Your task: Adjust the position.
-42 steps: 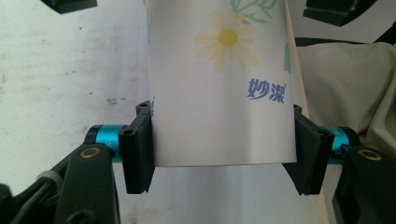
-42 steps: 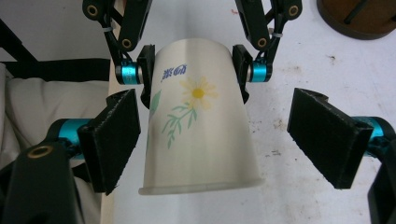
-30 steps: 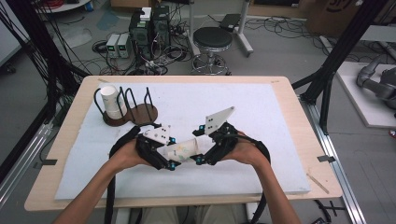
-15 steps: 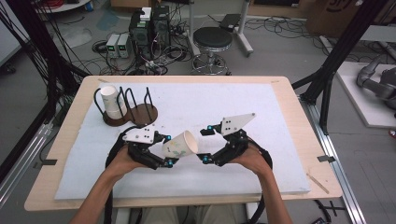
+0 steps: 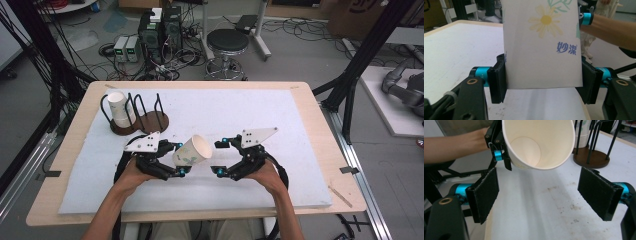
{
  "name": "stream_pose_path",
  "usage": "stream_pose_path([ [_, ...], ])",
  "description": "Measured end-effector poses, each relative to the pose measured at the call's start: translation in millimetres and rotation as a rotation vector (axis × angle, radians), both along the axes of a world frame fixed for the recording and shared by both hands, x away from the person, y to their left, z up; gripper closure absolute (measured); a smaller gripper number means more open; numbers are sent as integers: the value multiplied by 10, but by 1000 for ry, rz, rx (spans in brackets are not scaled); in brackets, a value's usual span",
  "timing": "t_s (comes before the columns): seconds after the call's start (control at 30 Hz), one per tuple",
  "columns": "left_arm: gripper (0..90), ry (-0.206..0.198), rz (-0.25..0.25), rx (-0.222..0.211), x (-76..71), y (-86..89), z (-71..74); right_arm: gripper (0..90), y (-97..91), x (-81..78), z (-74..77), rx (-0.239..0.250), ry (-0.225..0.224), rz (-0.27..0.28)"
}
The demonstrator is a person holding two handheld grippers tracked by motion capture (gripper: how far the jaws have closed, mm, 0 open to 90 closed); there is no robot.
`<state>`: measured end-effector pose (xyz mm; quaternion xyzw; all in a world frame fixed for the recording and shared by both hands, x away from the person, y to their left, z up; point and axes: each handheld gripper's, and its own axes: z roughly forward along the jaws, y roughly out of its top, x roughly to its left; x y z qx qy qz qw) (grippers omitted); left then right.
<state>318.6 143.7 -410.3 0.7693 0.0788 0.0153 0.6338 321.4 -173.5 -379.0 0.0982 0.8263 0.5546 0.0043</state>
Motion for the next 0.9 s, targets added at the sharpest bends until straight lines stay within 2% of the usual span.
stream_pose_path([
  [0.2, 356, 0, -13, -17, -1, -64, -8, 178, 65, 17, -45, 50, 16, 24],
  [0.3, 356, -6, -23, -35, -1, -100, 1, 177, 102, 34, -59, 63, 19, 34],
  [0.53, 356, -4, -48, -45, 0, -186, -10, 178, 180, 41, -72, 104, 36, 65],
  [0.8, 356, -9, -75, -37, -11, -248, -14, 187, 260, 58, -78, 139, 38, 89],
  [0.9, 356, -10, -80, -36, -12, -249, -14, 241, 260, 63, -80, 150, 37, 100],
])
